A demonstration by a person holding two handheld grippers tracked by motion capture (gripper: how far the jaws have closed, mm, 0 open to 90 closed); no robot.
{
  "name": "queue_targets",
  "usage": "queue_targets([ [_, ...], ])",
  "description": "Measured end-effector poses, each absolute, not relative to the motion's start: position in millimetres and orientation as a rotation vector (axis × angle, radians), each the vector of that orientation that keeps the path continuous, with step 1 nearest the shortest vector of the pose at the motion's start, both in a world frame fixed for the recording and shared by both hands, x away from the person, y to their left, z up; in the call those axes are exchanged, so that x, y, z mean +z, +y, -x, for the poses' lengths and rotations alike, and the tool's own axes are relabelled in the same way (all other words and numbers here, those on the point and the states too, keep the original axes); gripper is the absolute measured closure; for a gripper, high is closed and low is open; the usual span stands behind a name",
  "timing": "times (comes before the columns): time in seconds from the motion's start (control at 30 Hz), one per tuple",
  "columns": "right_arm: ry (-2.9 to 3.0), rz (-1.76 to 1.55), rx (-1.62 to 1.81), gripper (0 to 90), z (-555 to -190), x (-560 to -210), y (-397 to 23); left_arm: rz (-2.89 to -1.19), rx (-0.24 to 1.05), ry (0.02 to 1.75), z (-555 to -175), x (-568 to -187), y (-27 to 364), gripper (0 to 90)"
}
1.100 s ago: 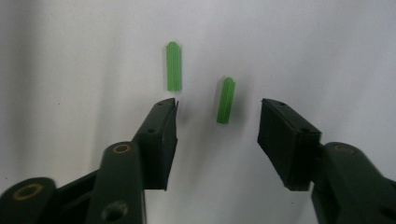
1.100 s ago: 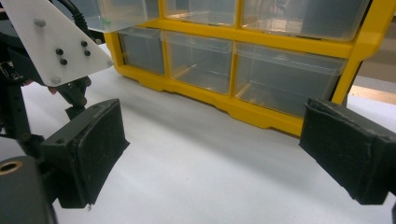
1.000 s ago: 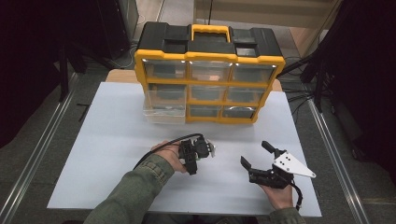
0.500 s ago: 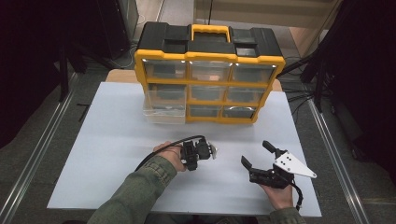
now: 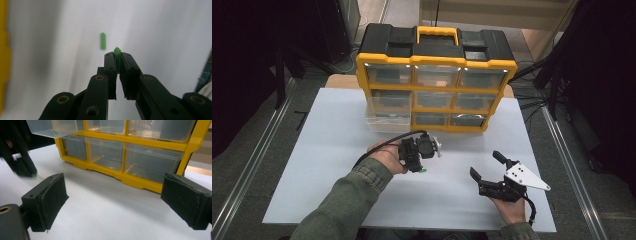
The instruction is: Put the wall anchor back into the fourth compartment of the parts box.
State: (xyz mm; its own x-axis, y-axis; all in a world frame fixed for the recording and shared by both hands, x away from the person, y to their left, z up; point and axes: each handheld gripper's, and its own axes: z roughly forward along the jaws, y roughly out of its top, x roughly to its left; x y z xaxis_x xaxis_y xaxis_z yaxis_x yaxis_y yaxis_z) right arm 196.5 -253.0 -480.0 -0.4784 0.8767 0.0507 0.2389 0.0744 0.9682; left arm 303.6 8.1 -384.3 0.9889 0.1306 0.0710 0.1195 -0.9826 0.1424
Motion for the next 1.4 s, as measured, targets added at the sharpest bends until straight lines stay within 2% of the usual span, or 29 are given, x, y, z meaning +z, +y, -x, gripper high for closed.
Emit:
queue_targets([
  [0.1,1.786,-1.112,1.430,6.7,-196,-480,-253,-2.990,0.150,0.180,-303,-367,10,83.6],
  [0.2,1.787,-1.112,1.430,6.7,-196,-480,-253,-2.987,0.251,0.184,-307,-335,13,83.6],
  [0.47,1.789,-1.119,1.433,6.7,-196,-480,-252,-2.974,0.413,0.188,-321,-285,19,83.6],
  [0.6,1.781,-1.113,1.432,6.7,-195,-480,-253,-2.954,0.409,0.228,-337,-270,27,83.6],
  [0.83,1.788,-1.120,1.432,6.7,-196,-481,-252,-2.923,0.379,0.283,-372,-260,45,83.5],
  [0.97,1.791,-1.117,1.432,6.8,-196,-481,-252,-2.964,0.401,0.345,-390,-270,53,83.5],
  [1.07,1.791,-1.117,1.433,6.7,-196,-481,-252,-2.924,0.352,0.386,-396,-271,57,83.4],
  [1.27,1.796,-1.115,1.435,6.8,-196,-481,-253,-2.933,0.370,0.398,-395,-272,57,82.9],
  [1.33,1.796,-1.116,1.435,6.8,-196,-481,-253,-2.942,0.391,0.414,-393,-271,56,76.3],
  [1.4,1.795,-1.117,1.436,6.8,-196,-480,-253,-2.934,0.394,0.433,-390,-270,53,64.5],
])
